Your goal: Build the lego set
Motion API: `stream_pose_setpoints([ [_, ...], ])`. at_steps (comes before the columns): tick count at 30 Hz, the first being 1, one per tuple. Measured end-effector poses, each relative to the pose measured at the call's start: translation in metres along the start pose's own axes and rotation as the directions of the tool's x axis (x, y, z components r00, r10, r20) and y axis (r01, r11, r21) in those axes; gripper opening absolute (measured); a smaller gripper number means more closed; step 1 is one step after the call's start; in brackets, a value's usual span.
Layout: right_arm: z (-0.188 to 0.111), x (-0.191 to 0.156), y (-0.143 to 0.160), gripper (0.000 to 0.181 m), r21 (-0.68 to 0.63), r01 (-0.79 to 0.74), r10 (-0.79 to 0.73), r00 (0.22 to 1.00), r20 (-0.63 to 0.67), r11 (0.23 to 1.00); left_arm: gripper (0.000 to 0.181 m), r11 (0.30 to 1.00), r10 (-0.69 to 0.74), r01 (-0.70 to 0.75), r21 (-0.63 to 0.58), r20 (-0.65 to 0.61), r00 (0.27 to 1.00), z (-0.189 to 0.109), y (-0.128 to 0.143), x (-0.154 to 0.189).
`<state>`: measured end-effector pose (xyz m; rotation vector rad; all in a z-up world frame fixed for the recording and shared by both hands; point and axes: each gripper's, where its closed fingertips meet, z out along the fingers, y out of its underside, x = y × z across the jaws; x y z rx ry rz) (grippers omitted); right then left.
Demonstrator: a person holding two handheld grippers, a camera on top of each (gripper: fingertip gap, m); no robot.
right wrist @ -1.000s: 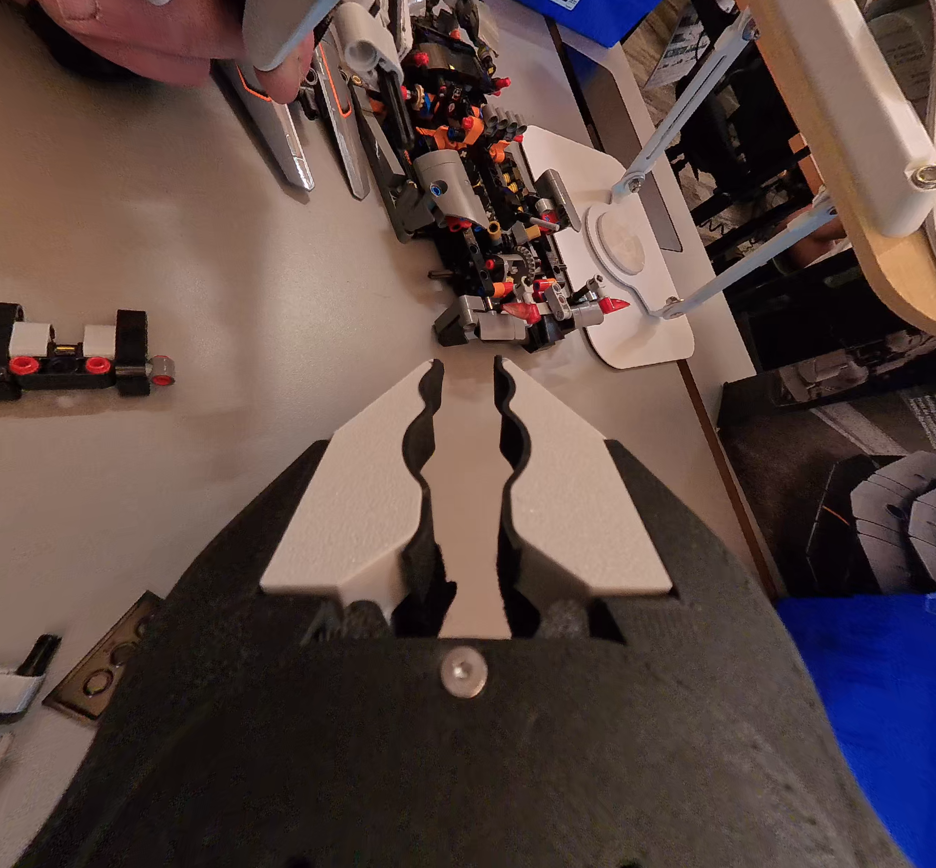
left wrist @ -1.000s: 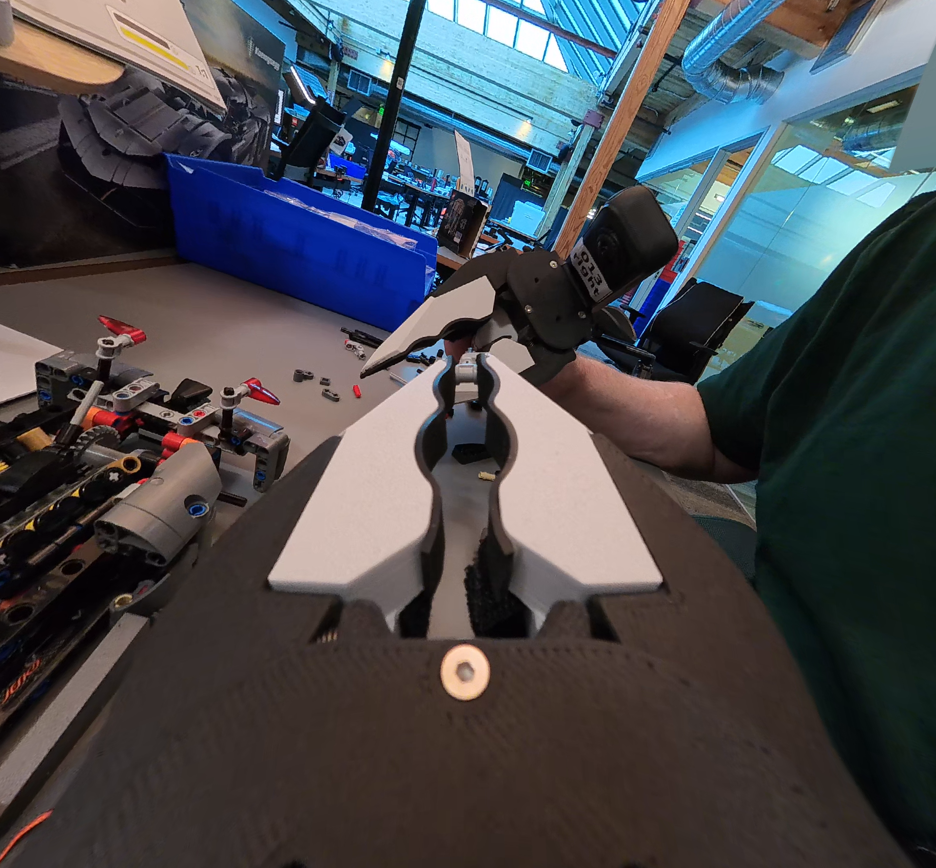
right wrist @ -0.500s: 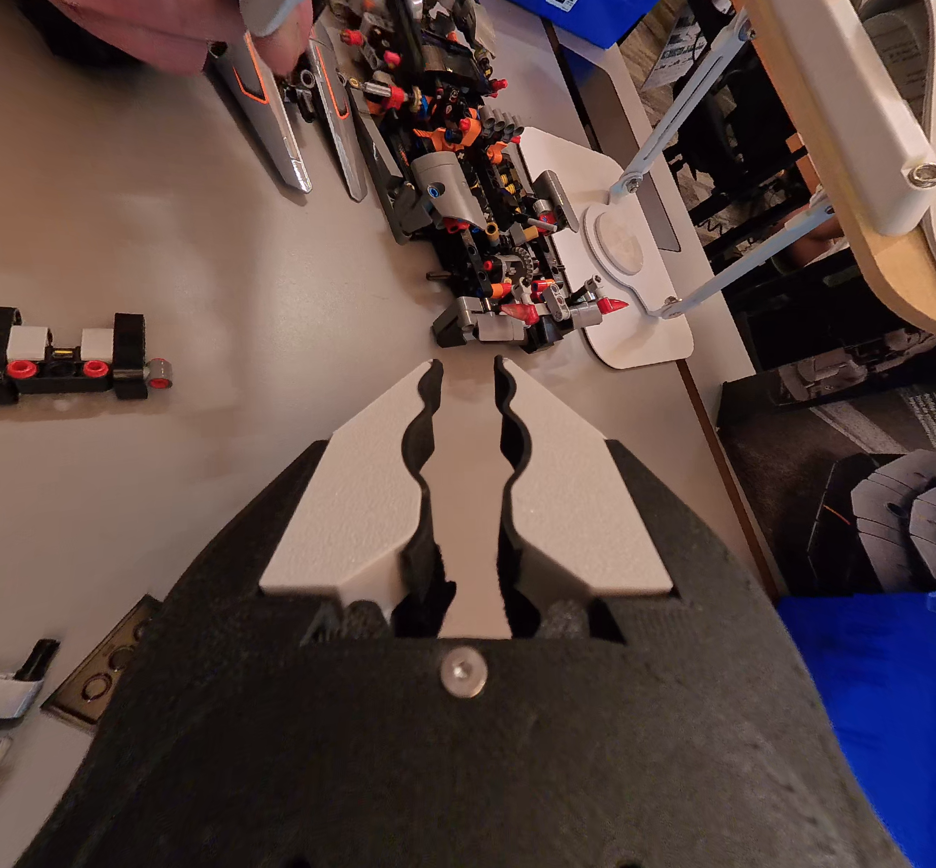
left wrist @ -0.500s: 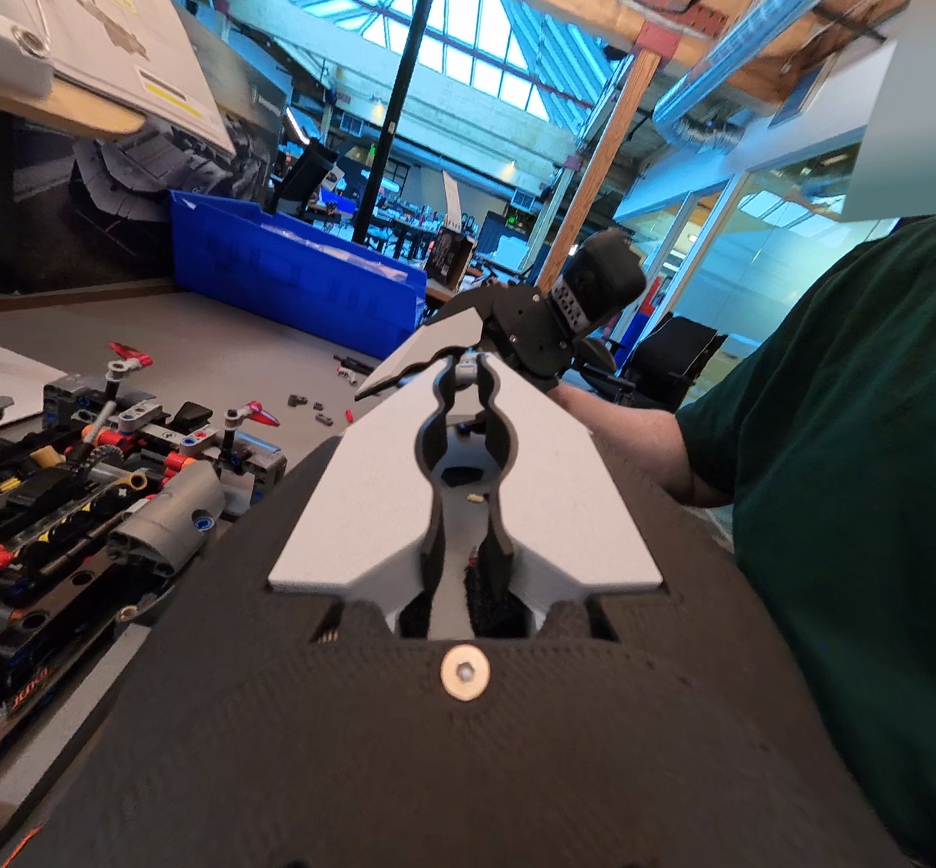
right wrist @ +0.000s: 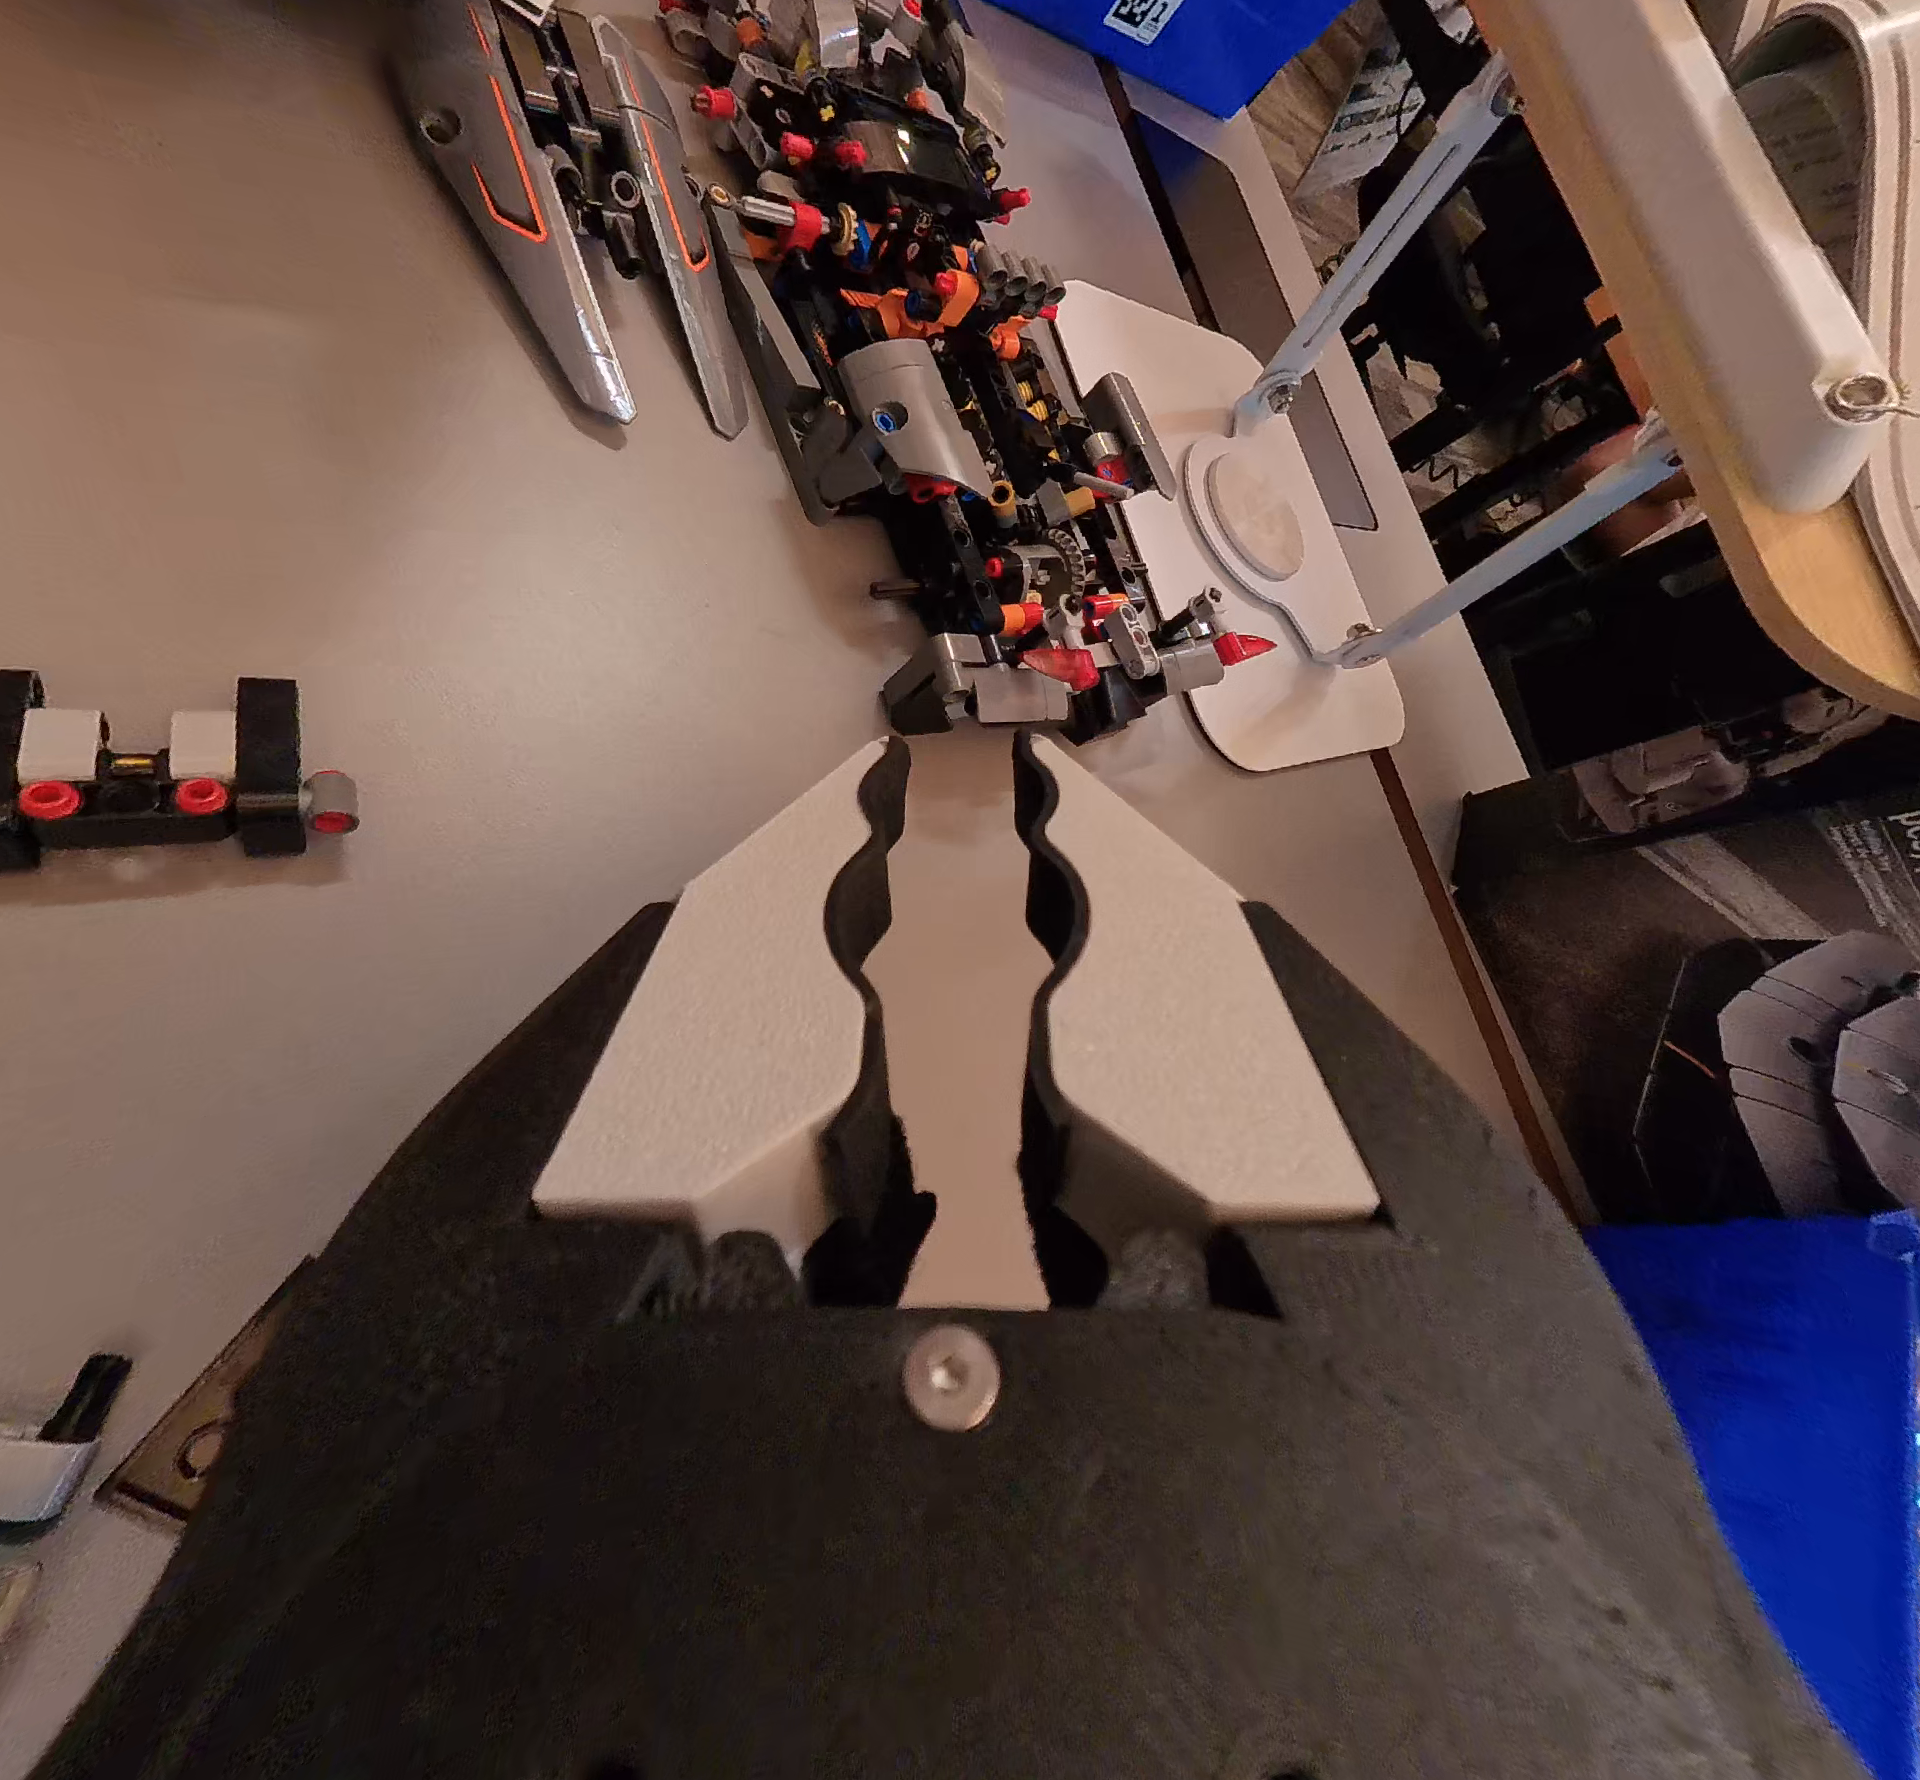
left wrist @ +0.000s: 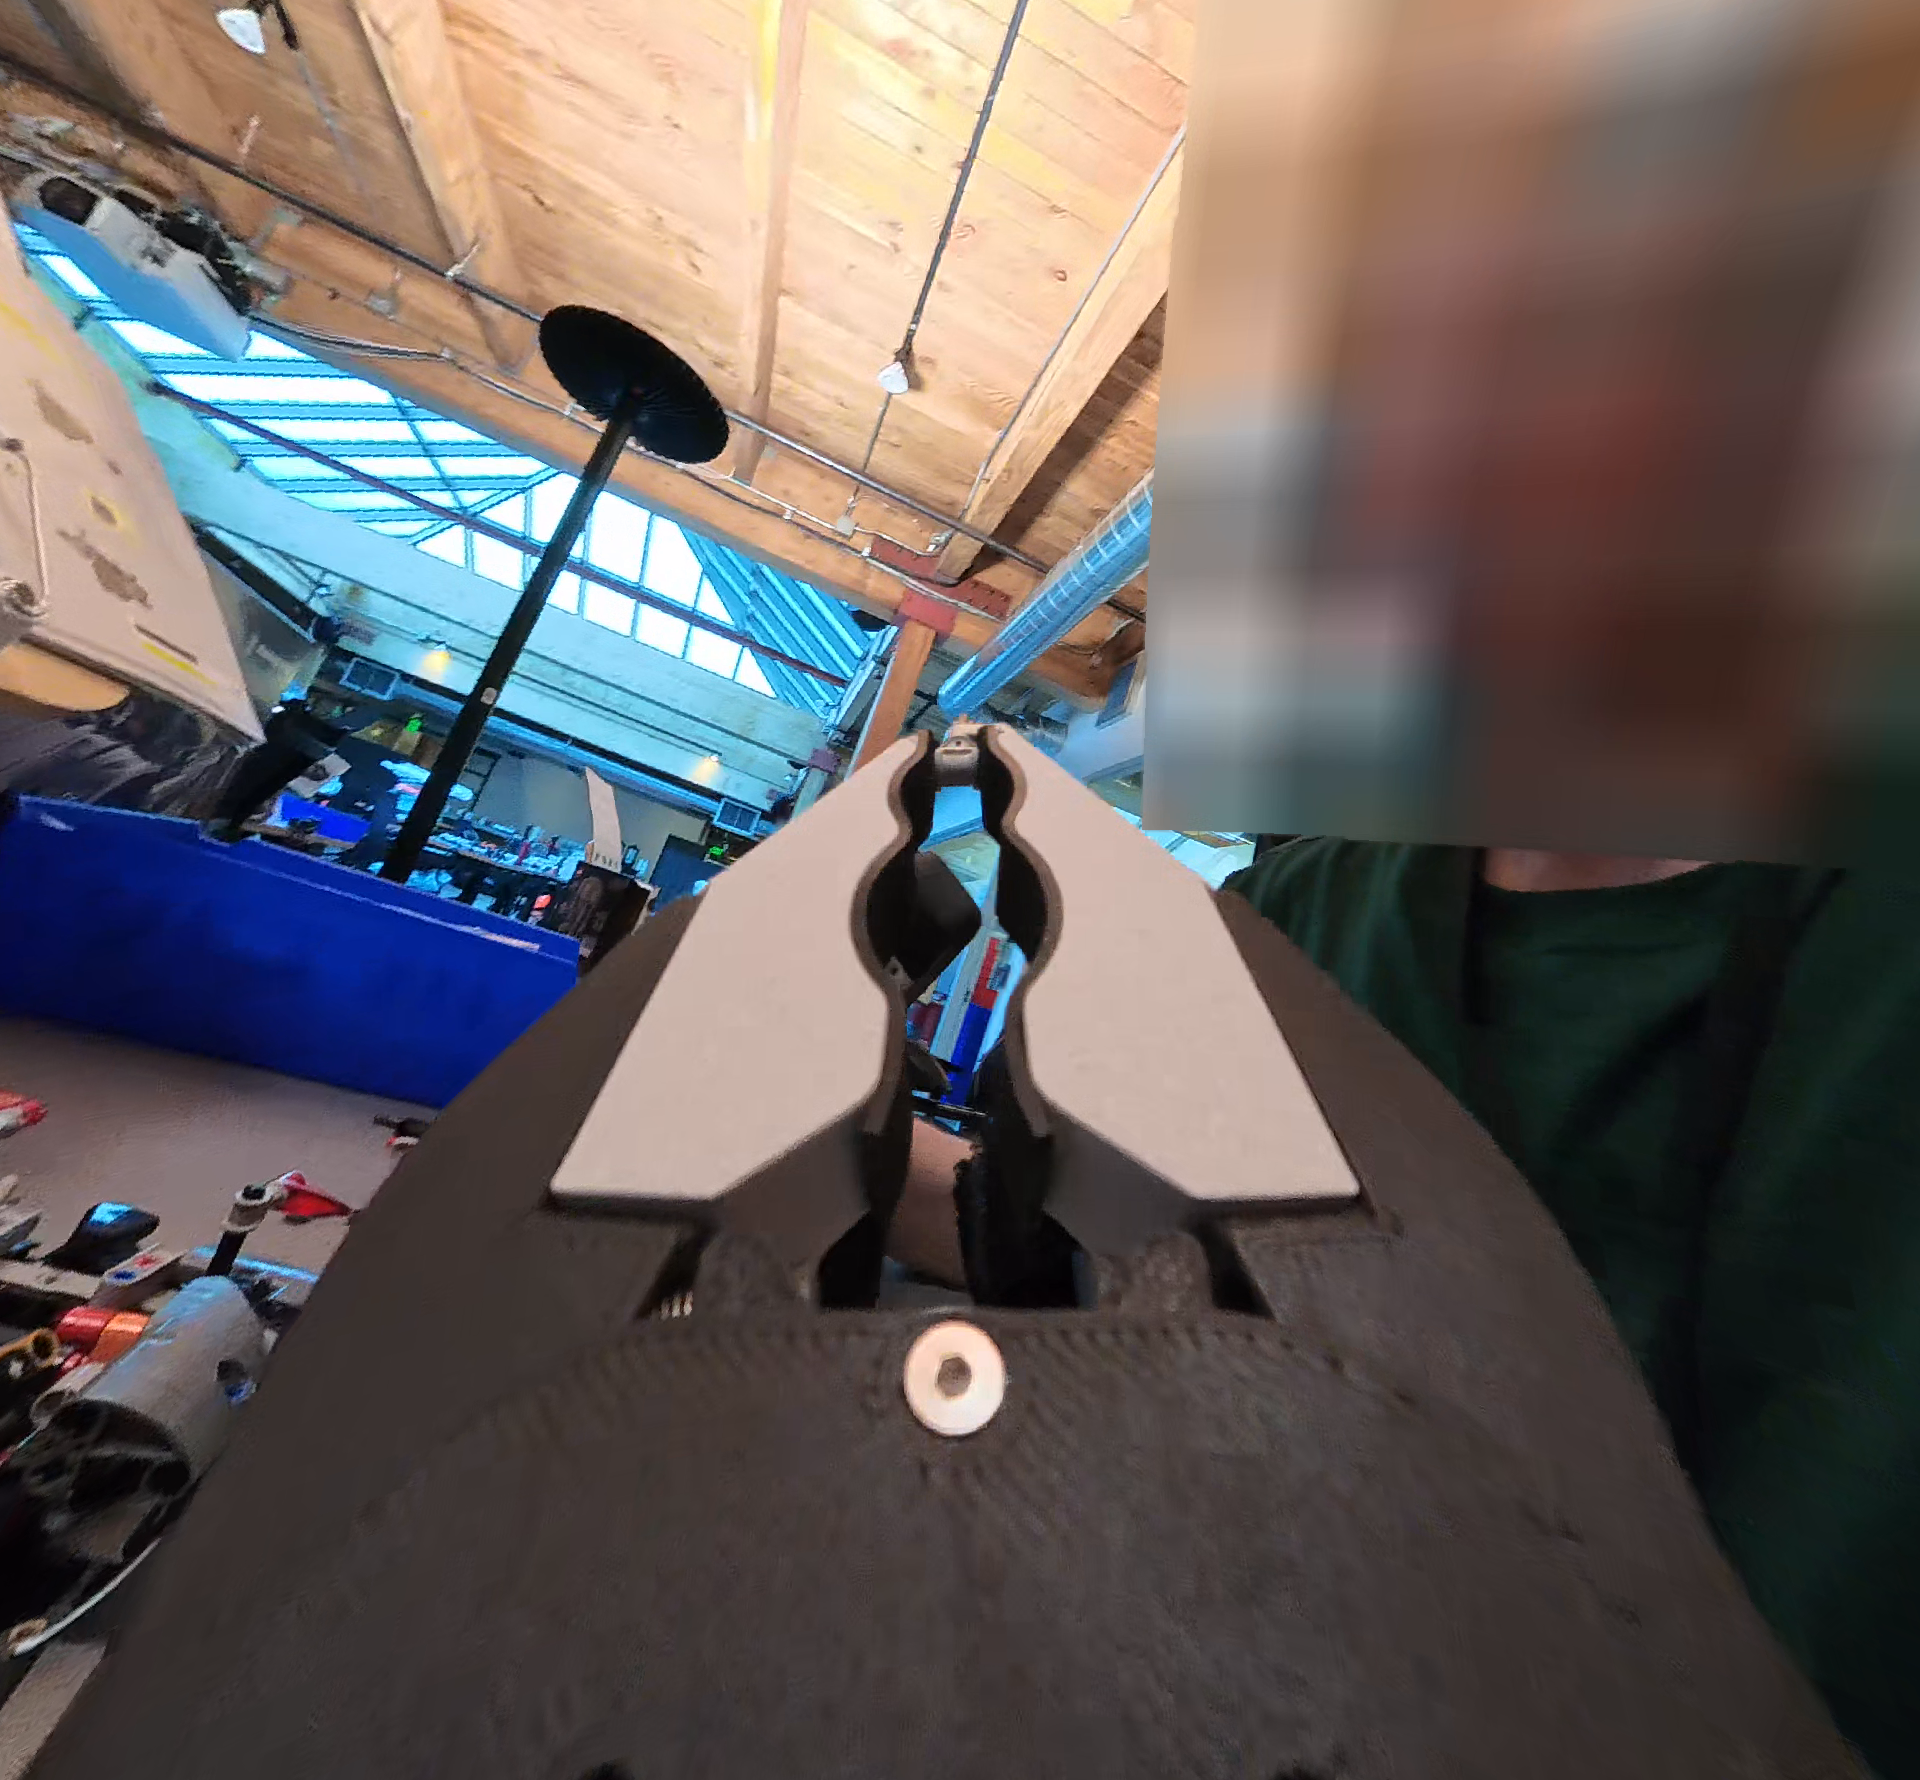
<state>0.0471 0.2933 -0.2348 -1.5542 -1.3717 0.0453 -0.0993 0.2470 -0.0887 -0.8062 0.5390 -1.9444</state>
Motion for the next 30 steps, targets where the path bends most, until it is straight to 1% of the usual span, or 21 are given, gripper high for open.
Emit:
stream_pose_setpoints([
  [3,-0.001,0.0,0.0,0.019,-0.001,0.006,-0.006,1.0,-0.003,1.0,0.006,1.0,0.0,-0.001,-0.01,-0.044,0.999,0.001,0.001,0.007],
  [5,-0.001,0.001,0.0,0.019,-0.001,0.007,-0.007,1.0,-0.004,1.0,0.005,1.0,0.002,-0.003,-0.021,-0.046,0.999,0.002,0.003,0.008],
  [9,-0.001,0.001,0.003,0.019,-0.007,0.003,-0.003,1.0,-0.001,1.0,0.006,0.998,0.016,-0.017,-0.059,-0.001,1.0,0.004,0.01,0.001],
  [13,-0.002,0.003,0.002,0.019,0.003,-0.015,0.015,1.0,0.003,1.0,0.005,0.991,0.049,-0.041,-0.126,0.066,0.997,0.007,0.02,-0.009],
  [14,-0.002,0.002,0.0,0.019,0.016,-0.026,0.025,1.0,0.007,1.0,0.006,0.987,0.065,-0.052,-0.149,0.087,0.994,0.008,0.023,-0.012],
  [20,-0.014,0.003,-0.027,0.016,0.129,-0.053,0.051,0.999,0.017,0.99,0.005,0.973,0.109,-0.082,-0.215,0.119,0.987,0.012,0.031,-0.014],
  [25,-0.021,0.011,-0.034,0.018,0.147,-0.051,0.052,0.999,-0.002,0.988,0.006,0.968,0.119,-0.083,-0.236,0.142,0.983,0.013,0.034,-0.018],
  [30,-0.042,0.028,-0.039,0.018,0.161,-0.064,0.073,0.996,-0.048,0.985,0.006,0.965,0.124,-0.085,-0.25,0.147,0.981,0.013,0.036,-0.018],
])
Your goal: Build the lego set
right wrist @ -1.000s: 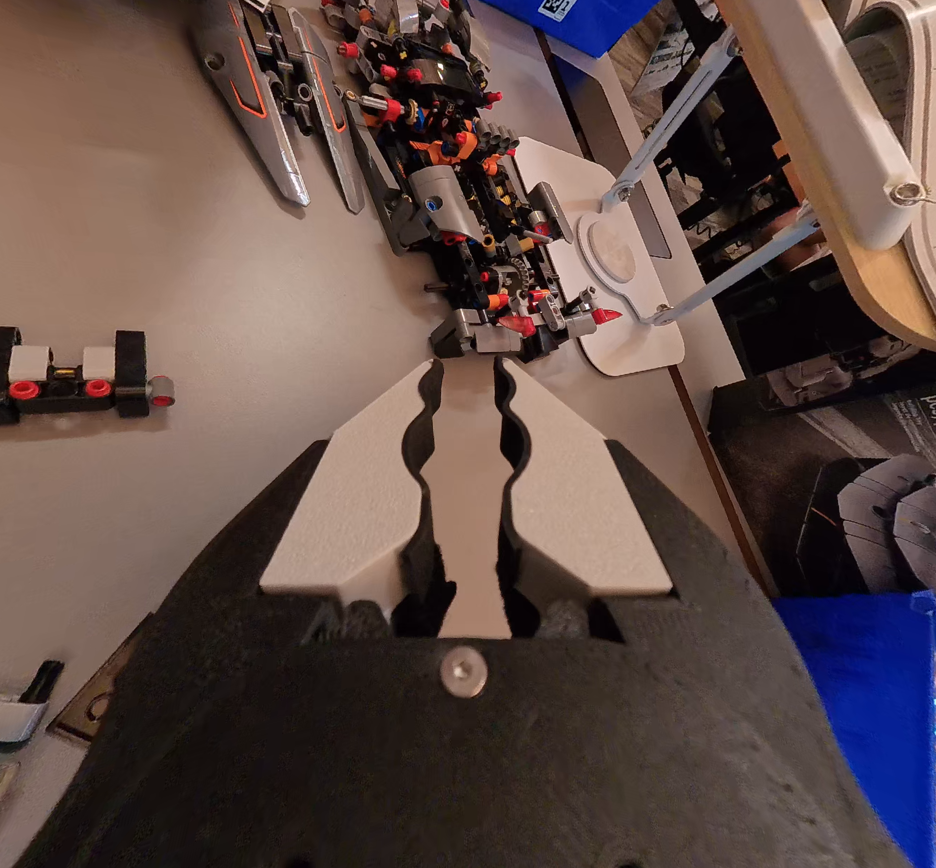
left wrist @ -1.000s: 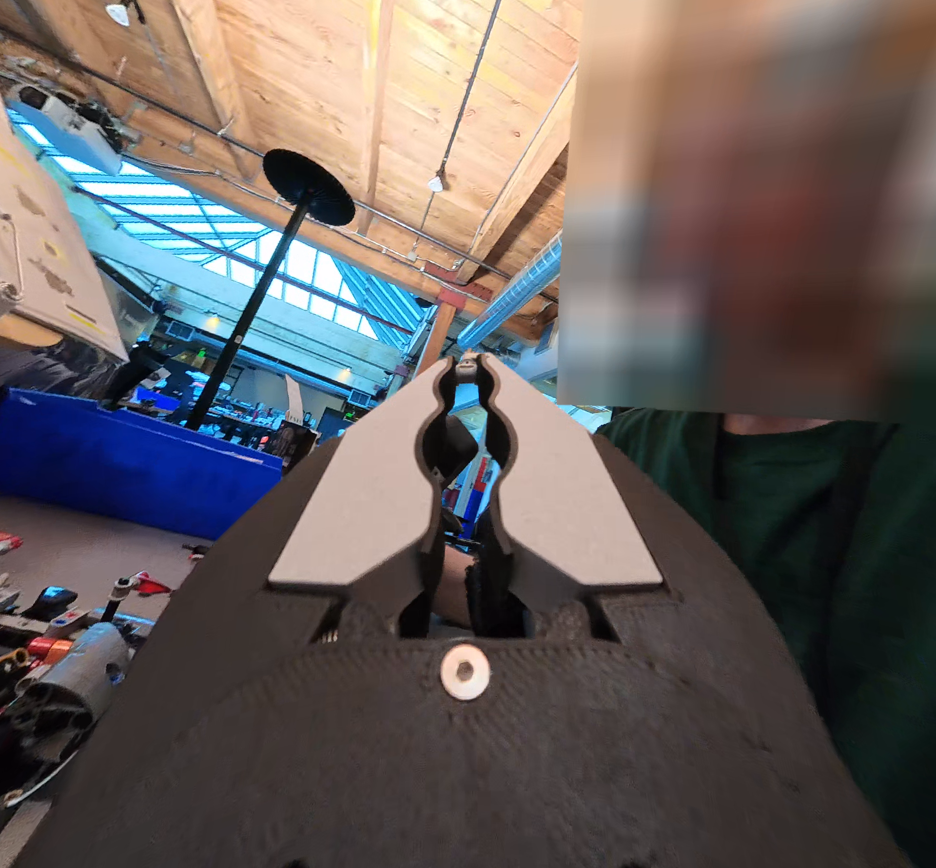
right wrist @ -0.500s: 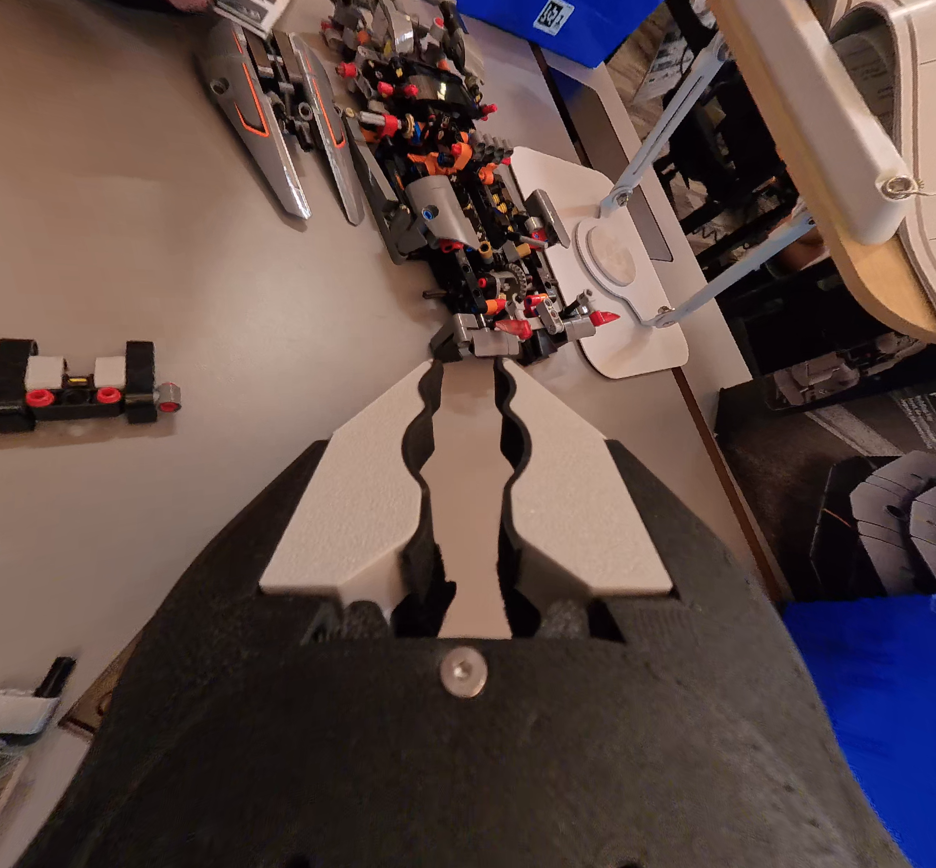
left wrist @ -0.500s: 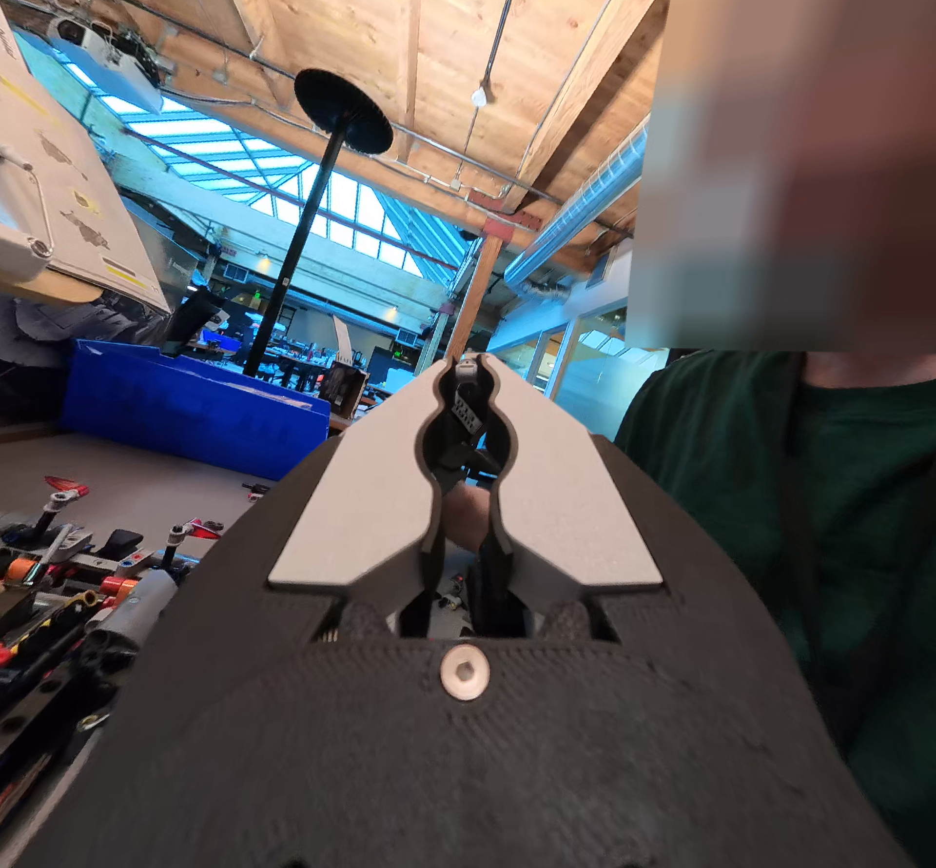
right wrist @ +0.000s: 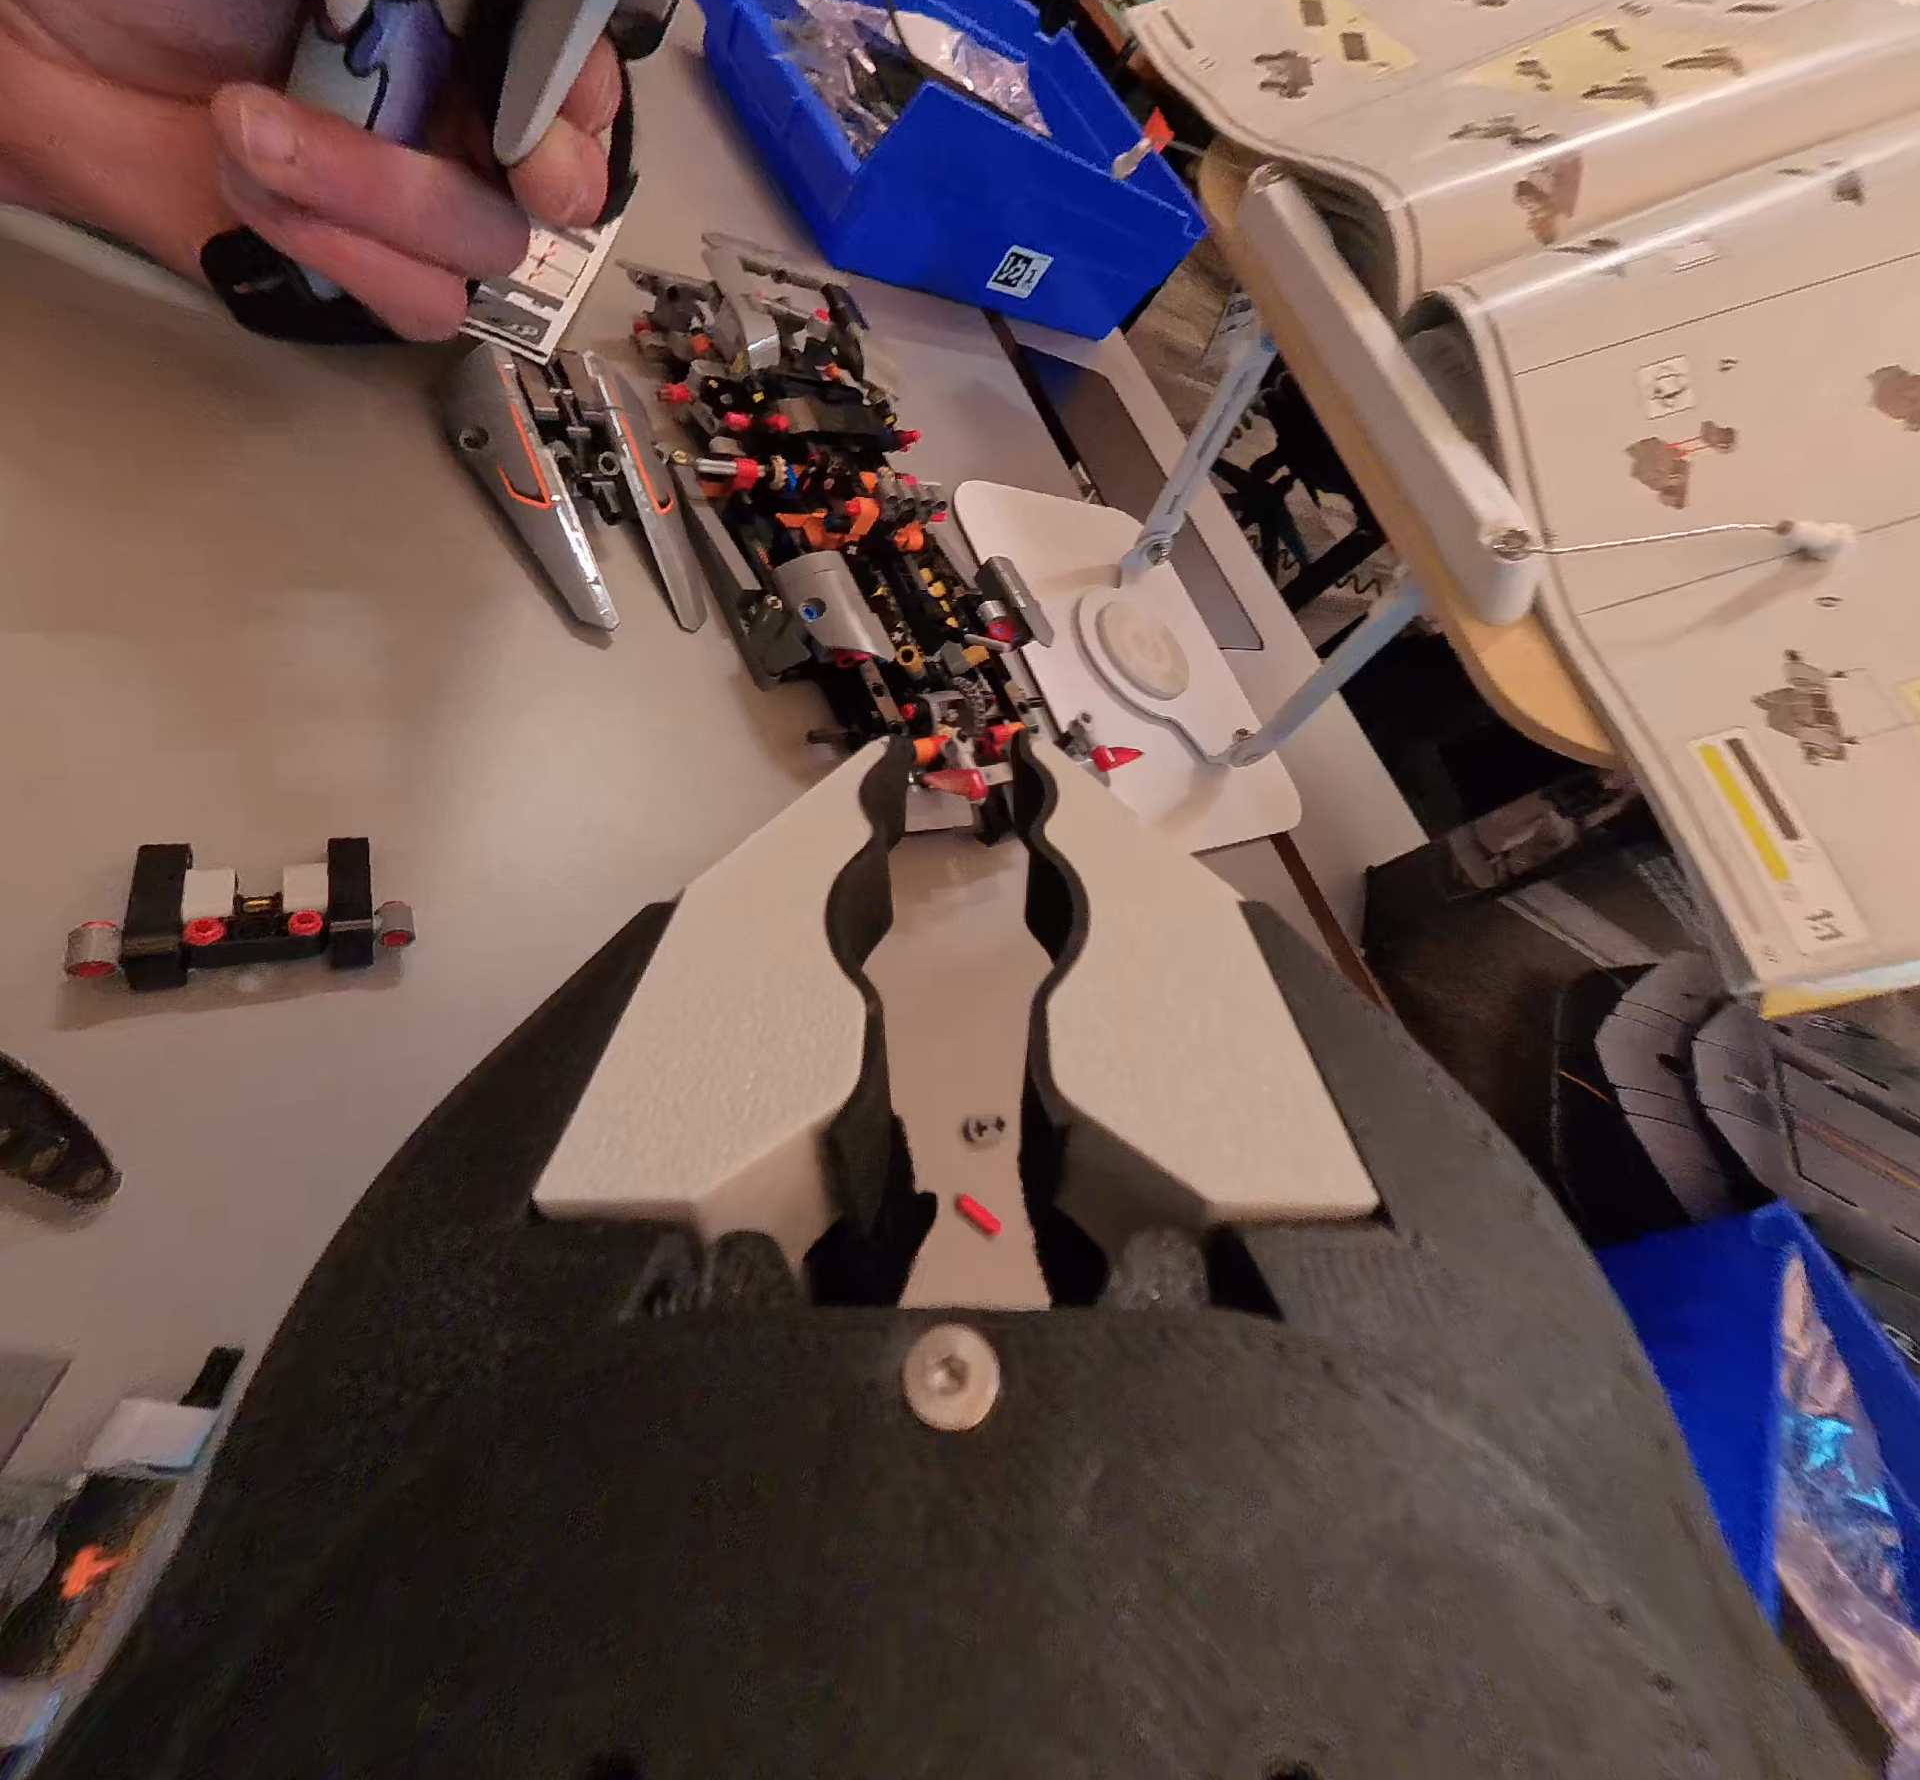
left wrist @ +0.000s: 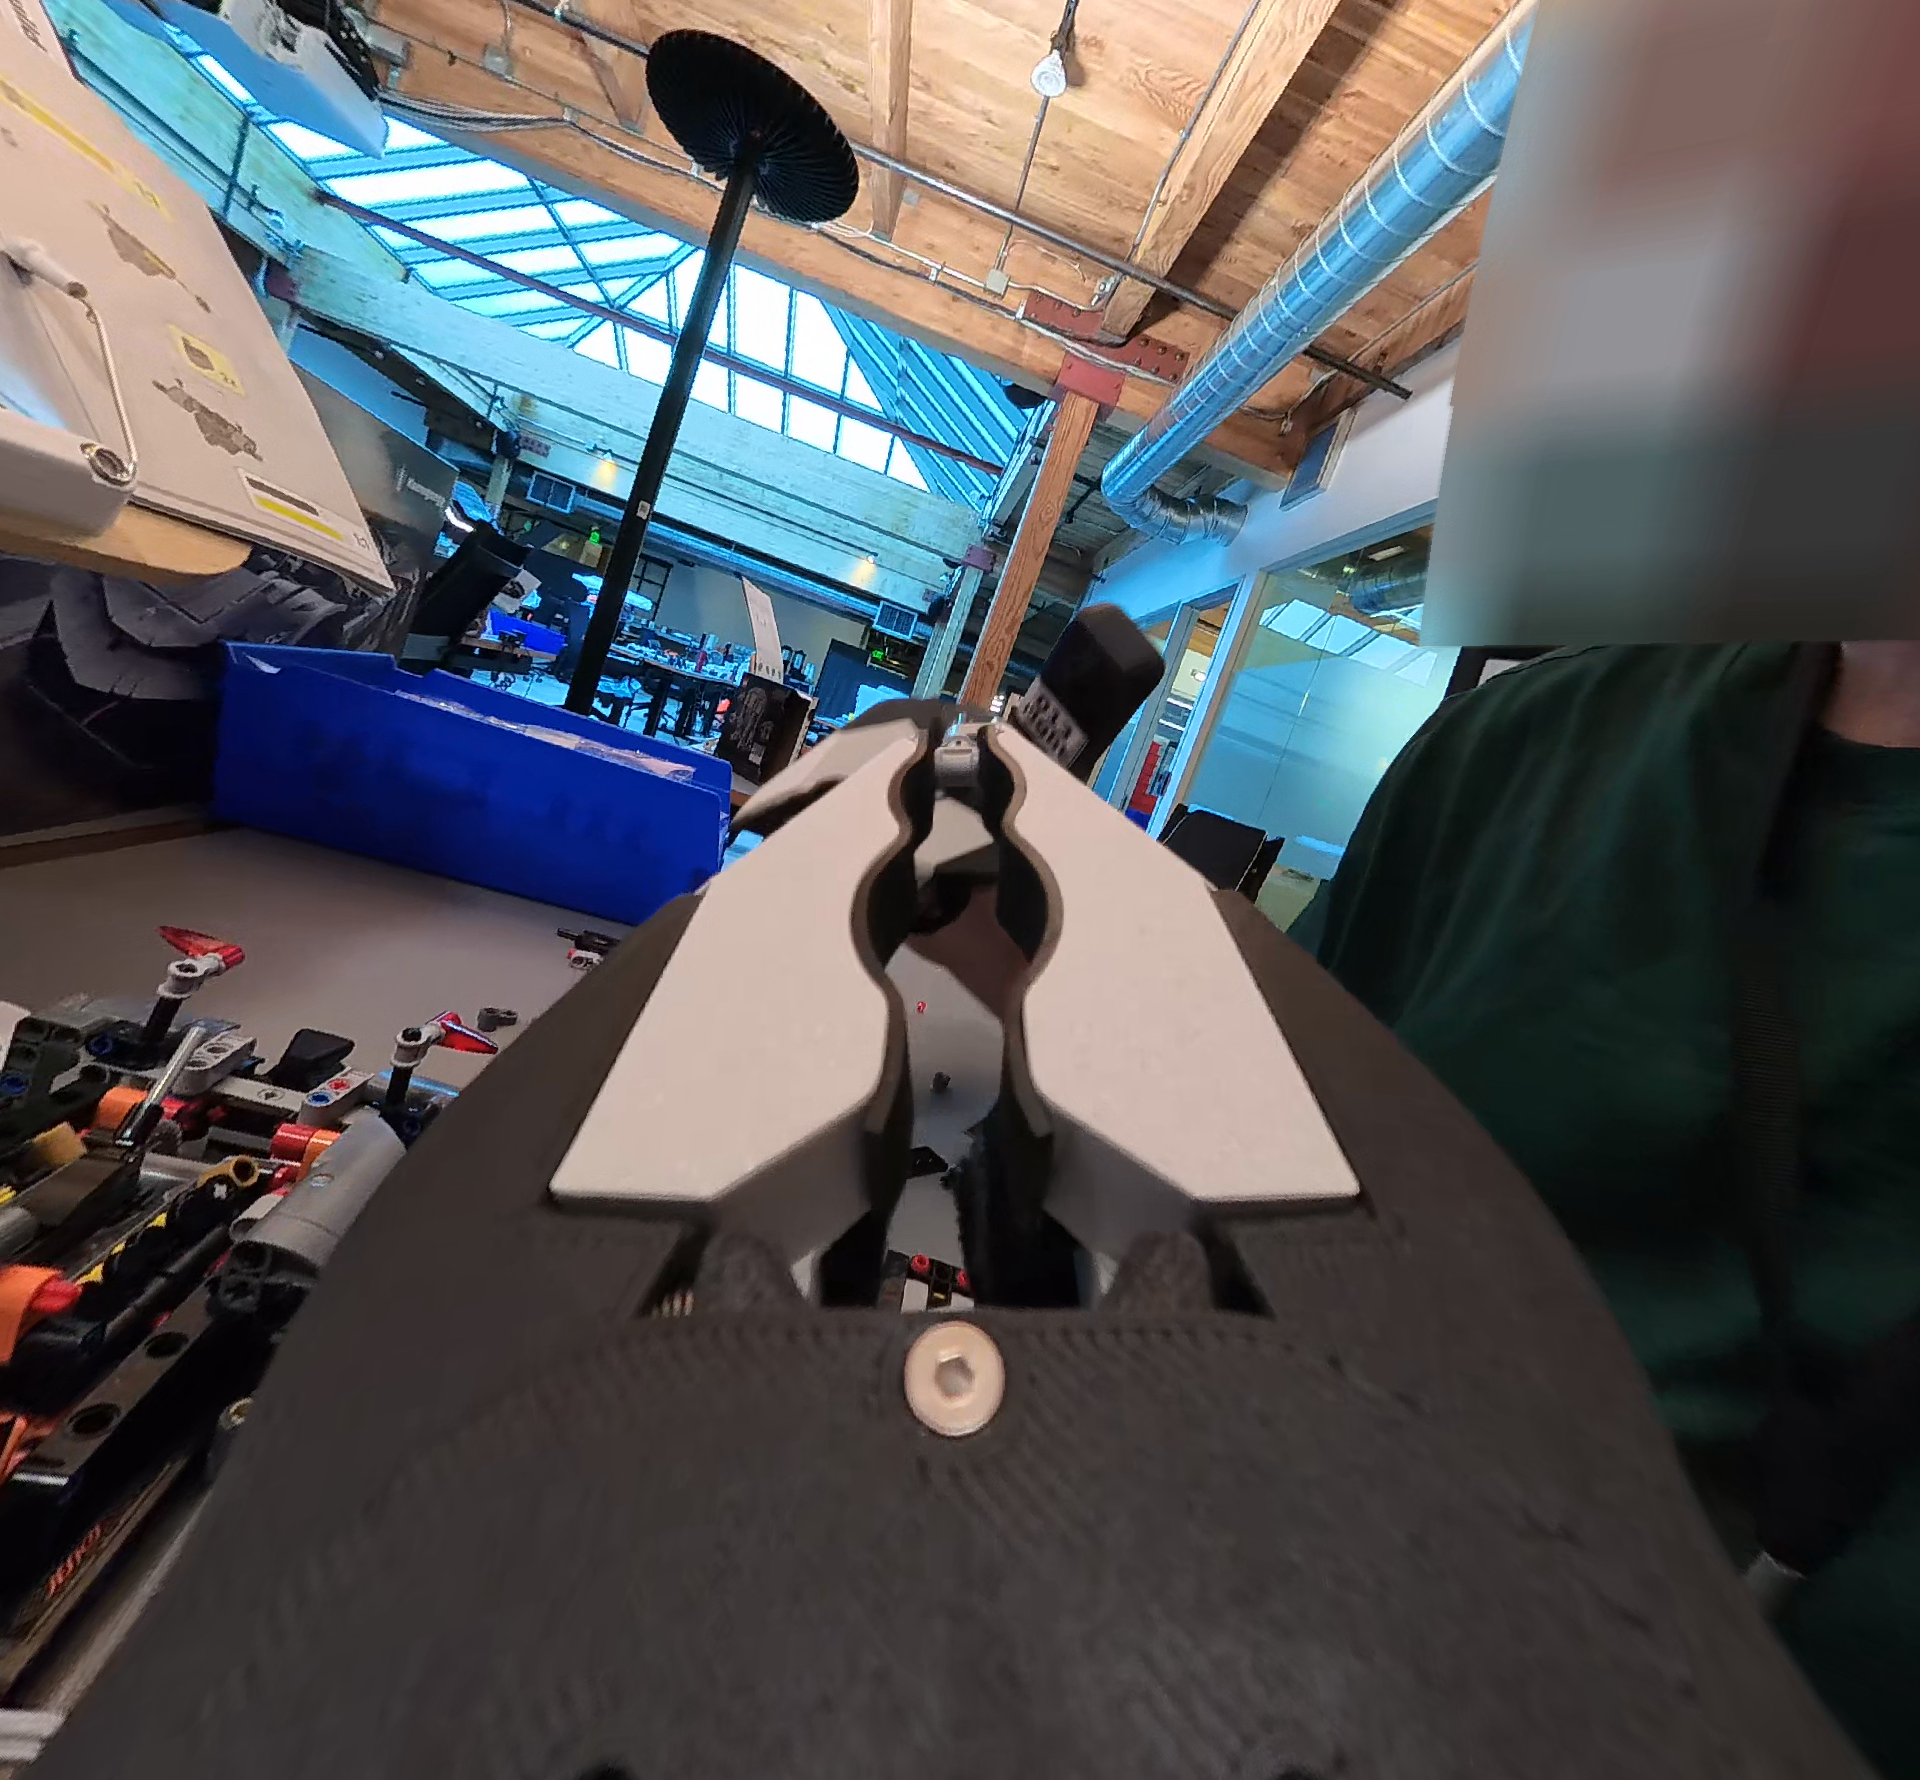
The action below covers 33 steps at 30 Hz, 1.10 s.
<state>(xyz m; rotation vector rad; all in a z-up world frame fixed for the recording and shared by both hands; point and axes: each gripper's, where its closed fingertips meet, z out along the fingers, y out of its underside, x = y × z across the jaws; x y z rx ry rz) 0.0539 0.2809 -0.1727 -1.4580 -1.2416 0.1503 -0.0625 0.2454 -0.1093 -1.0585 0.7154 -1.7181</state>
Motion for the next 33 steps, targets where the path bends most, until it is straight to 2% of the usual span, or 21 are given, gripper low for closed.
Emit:
stream_pose_setpoints([
  [9,-0.034,0.018,0.0,0.02,-0.04,-0.032,0.03,0.998,-0.057,0.999,0.006,0.997,0.041,-0.037,-0.067,0.053,0.998,0.0,0.008,-0.004],
  [20,-0.07,0.016,0.037,0.023,-0.161,-0.083,0.068,0.993,-0.098,0.983,0.006,0.987,0.061,-0.049,-0.155,0.078,0.995,0.005,0.027,-0.007],
  [26,-0.103,0.029,0.08,0.019,-0.296,-0.193,0.152,0.976,-0.156,0.935,0.006,0.969,0.101,-0.072,-0.237,0.113,0.989,0.006,0.041,-0.012],
  [30,-0.115,0.021,0.115,0.017,-0.376,-0.302,0.276,0.953,-0.124,0.876,0.006,0.959,0.105,-0.068,-0.274,0.12,0.987,0.009,0.05,-0.015],
  [33,-0.118,0.011,0.143,0.016,-0.464,-0.306,0.304,0.949,-0.082,0.831,0.006,0.951,0.109,-0.067,-0.301,0.127,0.986,0.01,0.057,-0.017],
])
